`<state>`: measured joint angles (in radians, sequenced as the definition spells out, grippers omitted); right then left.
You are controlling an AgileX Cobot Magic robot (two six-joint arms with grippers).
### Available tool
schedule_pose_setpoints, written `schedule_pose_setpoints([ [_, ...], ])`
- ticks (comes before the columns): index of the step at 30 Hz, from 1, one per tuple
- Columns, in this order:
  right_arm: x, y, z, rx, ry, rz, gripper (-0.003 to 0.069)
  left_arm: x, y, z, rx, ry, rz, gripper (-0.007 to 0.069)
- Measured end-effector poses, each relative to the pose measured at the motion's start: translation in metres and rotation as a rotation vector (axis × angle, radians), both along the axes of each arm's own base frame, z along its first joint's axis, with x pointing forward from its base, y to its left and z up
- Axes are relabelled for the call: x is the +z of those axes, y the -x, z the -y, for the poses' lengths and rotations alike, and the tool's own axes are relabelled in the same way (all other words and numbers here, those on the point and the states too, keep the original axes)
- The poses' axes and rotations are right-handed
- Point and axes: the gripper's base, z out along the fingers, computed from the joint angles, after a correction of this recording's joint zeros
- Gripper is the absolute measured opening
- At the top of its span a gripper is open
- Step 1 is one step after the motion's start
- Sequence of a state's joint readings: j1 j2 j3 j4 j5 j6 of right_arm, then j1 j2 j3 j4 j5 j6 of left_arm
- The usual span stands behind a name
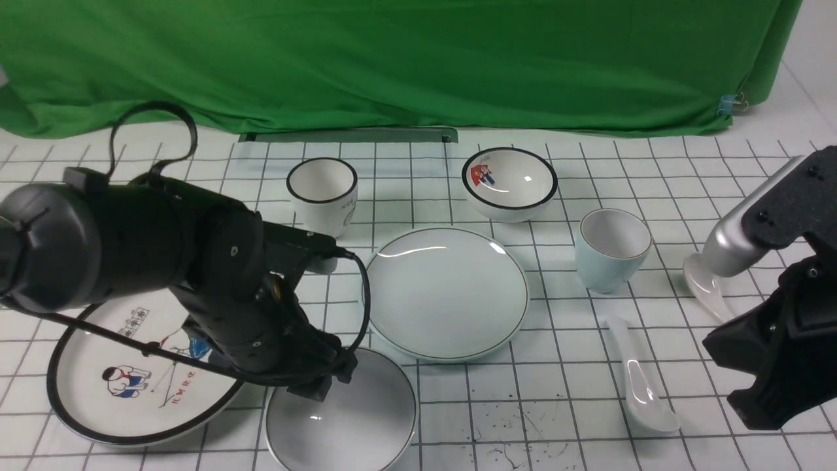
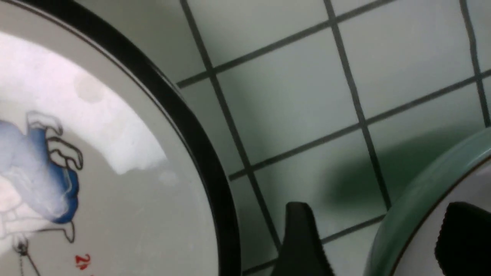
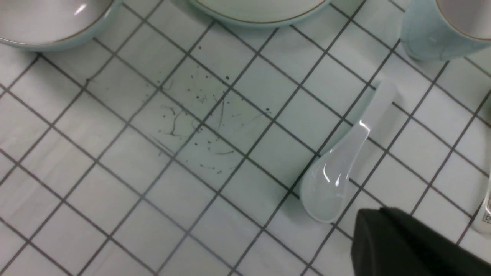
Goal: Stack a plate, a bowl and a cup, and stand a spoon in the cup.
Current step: Use the left arm to grab a blue rice bowl
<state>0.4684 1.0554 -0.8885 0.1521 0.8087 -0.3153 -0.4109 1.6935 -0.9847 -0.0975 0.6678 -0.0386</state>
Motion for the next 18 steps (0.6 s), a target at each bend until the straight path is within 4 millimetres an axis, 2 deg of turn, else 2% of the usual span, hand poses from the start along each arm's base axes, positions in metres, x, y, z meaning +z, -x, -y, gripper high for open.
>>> schedule_pose_setpoints([
  [2,0.001,-0.001,0.0,0.0,-0.005,0.011,0.0022,0.0,0.0,0.0,-0.013,-0.002,0.006,0.0225],
  [3,0.001,-0.001,0.0,0.0,-0.006,0.013,0.0022,0.0,0.0,0.0,-0.014,-0.002,0.006,0.0211],
  [6,0.001,-0.001,-0.001,0.0,-0.008,0.017,0.0022,0.001,0.0,0.0,-0.035,-0.01,-0.001,0.0027],
  [9,0.001,-0.001,-0.001,0.0,-0.007,0.016,0.0022,0.011,-0.003,0.001,-0.072,-0.009,0.008,-0.0006],
  [12,0.0,-0.001,0.0,0.0,-0.003,0.007,0.0022,0.04,-0.009,0.004,-0.13,-0.012,0.043,-0.0011],
  [13,0.0,-0.001,0.0,0.0,-0.003,0.007,0.0022,0.042,-0.01,0.005,-0.13,-0.01,0.046,-0.0011],
  [15,0.0,-0.001,0.0,0.0,-0.002,0.006,0.0022,0.071,-0.018,0.01,-0.152,0.024,0.108,-0.0011],
  [18,0.0,-0.001,0.0,0.0,-0.003,0.007,0.0022,0.1,-0.031,0.02,-0.182,0.091,0.181,-0.0011],
])
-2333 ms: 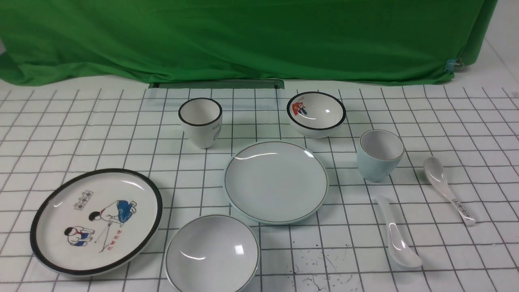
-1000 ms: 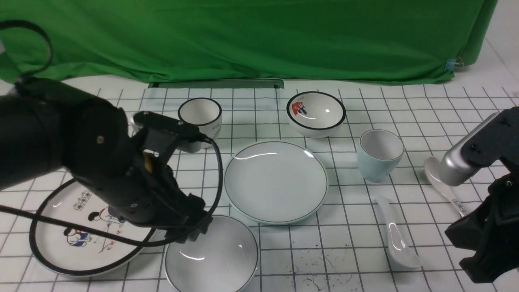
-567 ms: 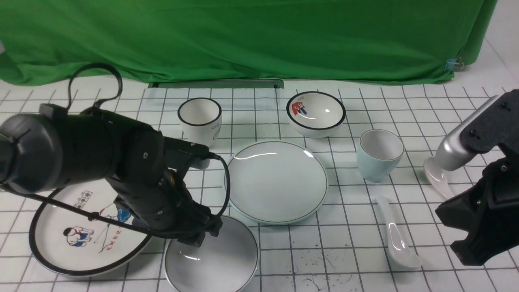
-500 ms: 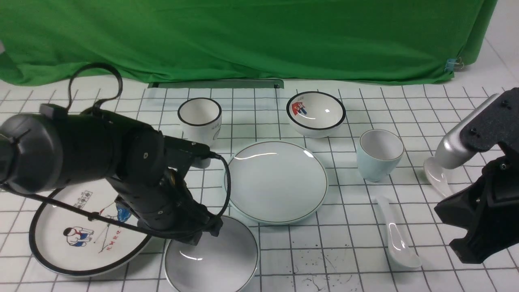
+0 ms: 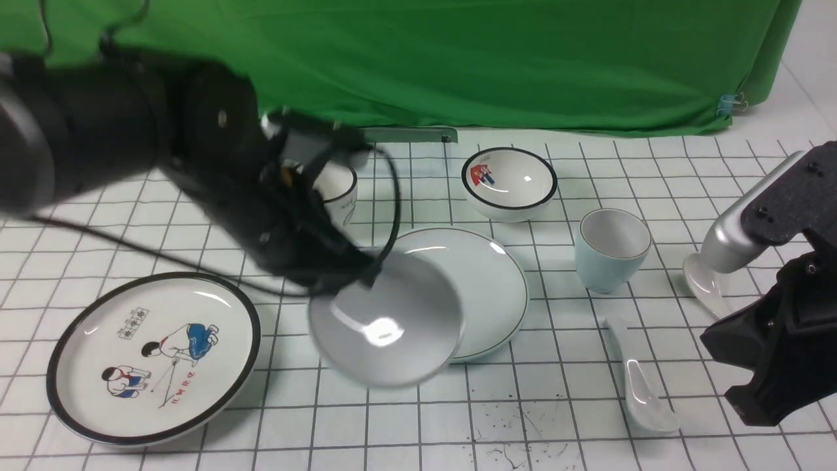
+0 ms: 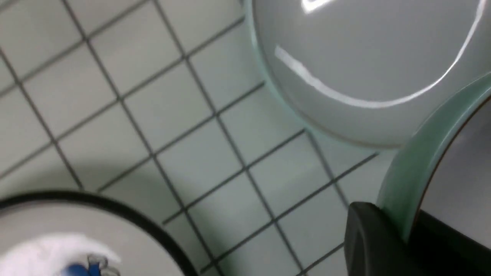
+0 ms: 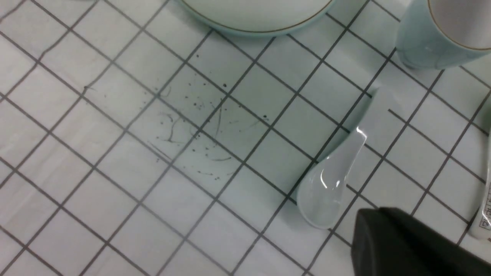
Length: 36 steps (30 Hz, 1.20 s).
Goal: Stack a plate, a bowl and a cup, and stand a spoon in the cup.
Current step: Use the left arm to grab a blue rice bowl, then use the left arm to put the blue rice bowl into the blue large plate in the middle
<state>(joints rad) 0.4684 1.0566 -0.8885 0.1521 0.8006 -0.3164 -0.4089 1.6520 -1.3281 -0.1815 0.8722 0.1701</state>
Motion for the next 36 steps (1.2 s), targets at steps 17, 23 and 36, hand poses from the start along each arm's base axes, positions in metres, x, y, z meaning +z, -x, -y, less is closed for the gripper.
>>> schedule_pose_setpoints([
  [17,0.024,-0.001,-0.001,0.019,-0.006,0.036,0.0022,-0.062,-0.096,0.043,-0.023,-0.02,-0.075,-0.0011],
  [23,0.023,-0.002,-0.001,0.019,0.002,0.018,0.0022,-0.071,-0.103,0.041,-0.014,-0.022,-0.087,-0.0003],
  [36,0.037,-0.061,-0.01,-0.072,0.15,-0.015,0.0087,-0.033,-0.109,0.032,-0.011,-0.082,-0.055,0.0357],
])
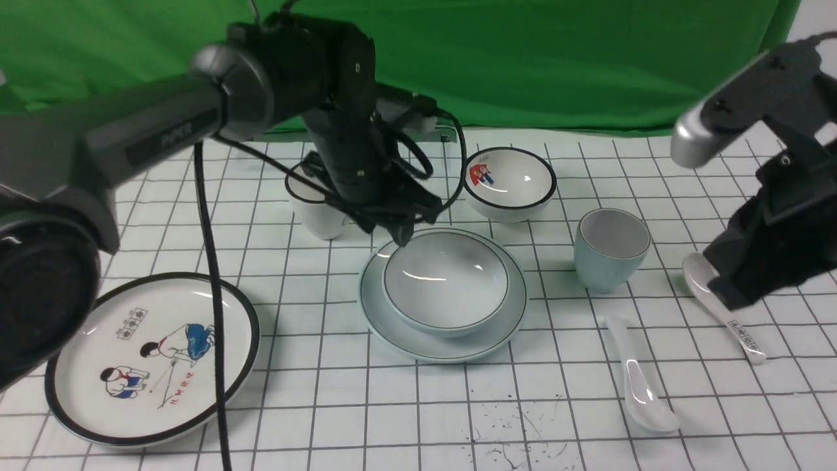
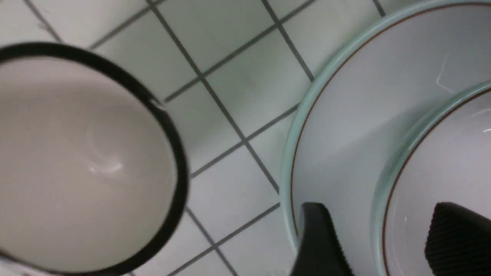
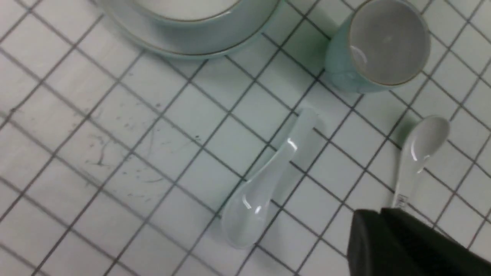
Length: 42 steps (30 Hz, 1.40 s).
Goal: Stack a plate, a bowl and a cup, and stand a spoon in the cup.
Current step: Use the left arm to put the blue rice bowl into the blue large plate in the middle, then use the right arm to grab a blue teacup
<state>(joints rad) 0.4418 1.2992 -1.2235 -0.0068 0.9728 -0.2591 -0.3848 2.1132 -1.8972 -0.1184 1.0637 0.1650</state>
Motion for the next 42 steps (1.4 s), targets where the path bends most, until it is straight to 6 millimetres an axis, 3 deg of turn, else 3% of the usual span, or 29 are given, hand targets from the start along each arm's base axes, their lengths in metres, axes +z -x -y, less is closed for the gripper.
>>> schedule_pose_setpoints([
  [1,-0.002,-0.005,0.0,-0.009,0.005,-0.006,0.0098,0.006,0.0,-0.002,0.002,0.001,0.009,0.0374],
  [4,-0.003,-0.044,0.01,-0.114,-0.009,-0.023,0.0248,0.075,0.016,-0.017,0.013,0.02,0.13,0.0421],
  [5,-0.006,-0.049,0.011,-0.124,-0.007,-0.03,0.0258,0.076,0.017,-0.017,0.014,0.02,0.13,0.0421],
  [6,-0.01,-0.065,0.014,-0.154,-0.011,-0.038,0.0327,0.101,0.028,-0.024,0.024,0.015,0.186,0.0412],
  [9,-0.022,-0.099,0.014,-0.194,-0.028,-0.041,0.0449,0.147,0.058,-0.038,0.058,-0.028,0.285,0.0327],
  [10,-0.023,-0.101,0.014,-0.195,-0.031,-0.037,0.0455,0.151,0.061,-0.041,0.061,-0.034,0.298,0.0319],
  [11,-0.033,-0.117,0.011,-0.199,-0.034,-0.035,0.0485,0.161,0.076,-0.047,0.071,-0.054,0.31,0.0248],
  [12,-0.035,-0.119,0.01,-0.198,-0.036,-0.033,0.0486,0.164,0.079,-0.049,0.074,-0.053,0.317,0.0229],
  [13,-0.045,-0.131,0.007,-0.202,-0.036,-0.044,0.0494,0.164,0.092,-0.054,0.084,-0.058,0.304,0.0148],
  [16,-0.063,-0.144,0.003,-0.206,-0.028,-0.076,0.0498,0.159,0.11,-0.061,0.085,-0.052,0.288,0.0041],
  [17,-0.077,-0.153,0.001,-0.208,-0.022,-0.096,0.0498,0.152,0.124,-0.065,0.083,-0.034,0.284,-0.0006],
  [24,-0.129,-0.173,-0.005,-0.21,0.003,-0.166,0.0493,0.111,0.181,-0.081,0.084,0.051,0.275,-0.0034],
  [27,-0.141,-0.178,-0.007,-0.208,0.003,-0.168,0.0398,0.088,0.202,-0.09,0.086,0.057,0.277,-0.0034],
  [28,-0.142,-0.179,-0.006,-0.208,0.001,-0.163,0.034,0.082,0.207,-0.092,0.086,0.058,0.279,-0.0034],
  [29,-0.142,-0.179,-0.007,-0.208,0.0,-0.161,0.034,0.081,0.208,-0.092,0.086,0.057,0.276,-0.0034],
  [30,-0.142,-0.181,-0.007,-0.207,-0.004,-0.149,0.0217,0.074,0.214,-0.094,0.088,0.065,0.292,-0.0034],
  [32,-0.14,-0.182,-0.007,-0.209,-0.007,-0.146,0.0095,0.069,0.218,-0.096,0.089,0.073,0.311,-0.0034],
  [37,-0.126,-0.184,-0.008,-0.212,-0.002,-0.155,0.0082,0.067,0.218,-0.096,0.091,0.09,0.349,-0.0034],
  [39,-0.111,-0.186,-0.008,-0.213,-0.004,-0.147,0.0082,0.068,0.217,-0.096,0.092,0.097,0.364,-0.0034],
  [42,-0.067,-0.179,-0.022,-0.181,-0.014,-0.105,0.0082,0.07,0.214,-0.095,0.094,0.113,0.398,-0.0034],
])
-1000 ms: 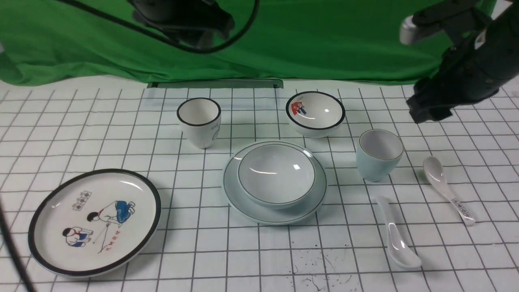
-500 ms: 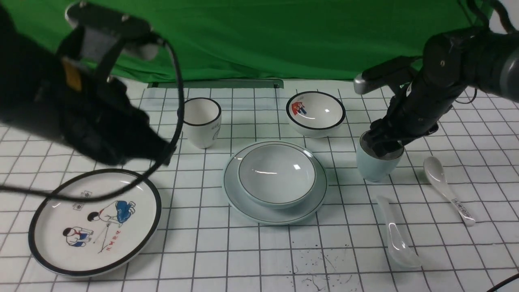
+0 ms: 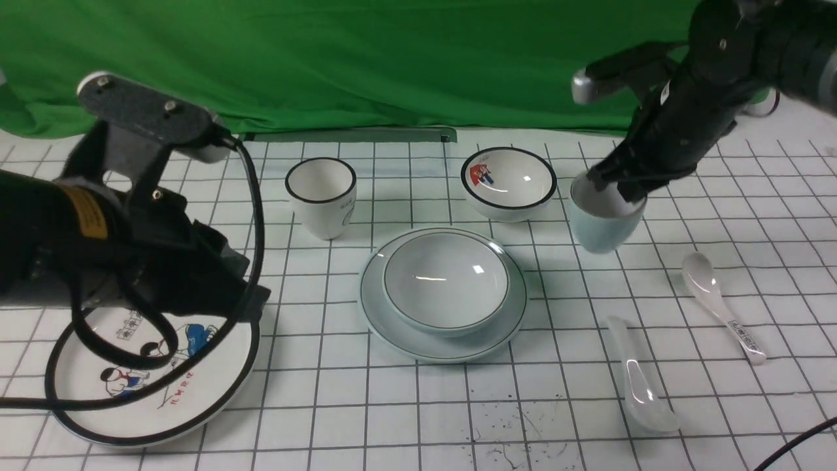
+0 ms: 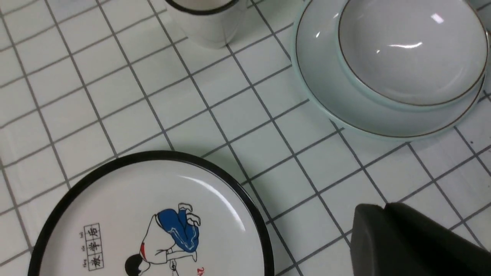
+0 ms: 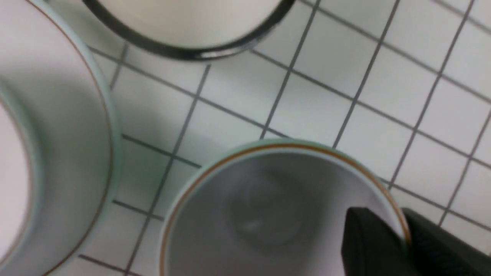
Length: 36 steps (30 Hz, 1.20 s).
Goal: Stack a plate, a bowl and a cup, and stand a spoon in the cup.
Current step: Use the right arm to grab a blue teacup, then use the right arm to put the blue teacup into the blue rice bowl in the middle
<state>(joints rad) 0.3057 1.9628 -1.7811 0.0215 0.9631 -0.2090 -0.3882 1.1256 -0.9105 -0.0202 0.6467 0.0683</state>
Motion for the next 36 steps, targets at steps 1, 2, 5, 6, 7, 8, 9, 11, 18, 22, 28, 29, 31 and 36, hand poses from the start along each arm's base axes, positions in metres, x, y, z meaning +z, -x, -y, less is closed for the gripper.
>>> schedule_pose_setpoints([
  [1,0.012,0.003,-0.006,0.015,-0.009,0.02,0.0082,0.0,0.0,0.0,0.0,0.003,0.007,-0.0034],
  [2,0.025,0.01,-0.016,0.052,-0.024,0.035,0.0082,0.001,-0.001,0.0,0.0,0.006,0.015,-0.0034],
  [5,0.039,0.024,-0.044,0.147,-0.08,0.038,0.0082,0.002,-0.002,0.001,0.001,0.014,0.033,-0.0034],
  [6,0.04,0.029,-0.054,0.179,-0.105,0.024,0.0082,0.003,-0.002,0.001,0.001,0.015,0.037,-0.0034],
  [7,0.034,0.035,-0.07,0.227,-0.125,-0.009,0.0082,0.003,-0.003,0.001,0.001,0.018,0.045,-0.0034],
  [8,0.028,0.036,-0.079,0.253,-0.13,-0.028,0.0082,0.003,-0.003,0.001,0.001,0.019,0.047,-0.0034],
  [9,0.023,0.039,-0.088,0.276,-0.134,-0.041,0.0082,0.004,-0.003,0.001,0.001,0.02,0.05,-0.0034],
  [11,0.009,0.039,-0.103,0.302,-0.136,-0.066,0.0082,0.004,-0.003,0.001,0.001,0.021,0.053,-0.0034],
  [18,-0.037,0.025,-0.118,0.281,-0.125,-0.123,0.0082,0.004,-0.004,0.001,0.001,0.022,0.057,-0.0031],
  [22,-0.056,0.02,-0.121,0.274,-0.113,-0.148,0.0082,0.004,-0.004,0.001,0.001,0.022,0.057,-0.0031],
  [28,-0.058,0.018,-0.122,0.259,-0.12,-0.146,0.0181,0.005,-0.004,0.001,0.001,0.021,0.066,-0.0031],
  [29,-0.058,0.018,-0.121,0.258,-0.113,-0.145,0.0239,0.005,-0.004,0.001,0.0,0.02,0.067,-0.0031],
  [31,-0.048,0.019,-0.117,0.268,-0.071,-0.142,0.0386,0.005,-0.004,0.001,0.0,0.017,0.068,-0.0031],
  [36,-0.007,0.031,-0.092,0.274,0.064,-0.126,0.0526,0.005,-0.004,0.001,-0.002,0.008,0.072,-0.0031],
])
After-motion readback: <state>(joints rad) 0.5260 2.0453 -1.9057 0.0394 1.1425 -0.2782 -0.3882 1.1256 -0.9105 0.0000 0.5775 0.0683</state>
